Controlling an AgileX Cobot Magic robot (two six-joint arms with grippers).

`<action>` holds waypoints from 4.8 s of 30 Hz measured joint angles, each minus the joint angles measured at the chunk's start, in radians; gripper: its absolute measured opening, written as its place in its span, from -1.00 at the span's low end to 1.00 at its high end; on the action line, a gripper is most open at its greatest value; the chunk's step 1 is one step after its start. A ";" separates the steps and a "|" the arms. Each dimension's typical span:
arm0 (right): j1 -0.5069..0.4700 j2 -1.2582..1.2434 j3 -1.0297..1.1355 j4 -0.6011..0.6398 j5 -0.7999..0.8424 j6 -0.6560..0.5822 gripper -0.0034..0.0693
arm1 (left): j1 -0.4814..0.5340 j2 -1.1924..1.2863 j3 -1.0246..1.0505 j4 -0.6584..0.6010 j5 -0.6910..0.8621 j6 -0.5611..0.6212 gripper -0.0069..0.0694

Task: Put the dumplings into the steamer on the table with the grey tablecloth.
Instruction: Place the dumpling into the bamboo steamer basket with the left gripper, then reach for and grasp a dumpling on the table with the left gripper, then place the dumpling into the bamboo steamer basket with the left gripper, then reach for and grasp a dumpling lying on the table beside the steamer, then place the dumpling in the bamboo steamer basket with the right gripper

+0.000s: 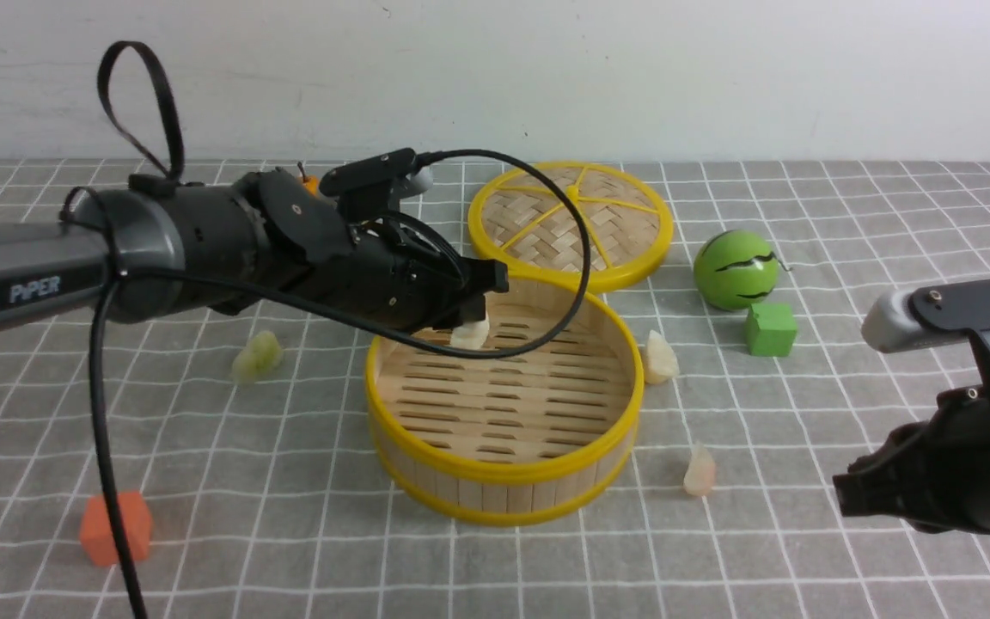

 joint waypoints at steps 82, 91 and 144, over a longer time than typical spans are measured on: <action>0.000 0.062 0.000 0.080 0.002 -0.034 -0.82 | -0.121 -0.065 -0.084 0.487 0.396 -0.356 -0.23; 0.000 0.062 0.000 0.094 0.017 -0.035 -0.75 | -0.129 0.040 -0.084 0.583 0.328 -0.357 0.05; 0.147 0.566 -0.609 0.133 0.066 -0.098 -0.49 | -0.129 -1.629 0.965 1.081 0.431 -0.852 -0.86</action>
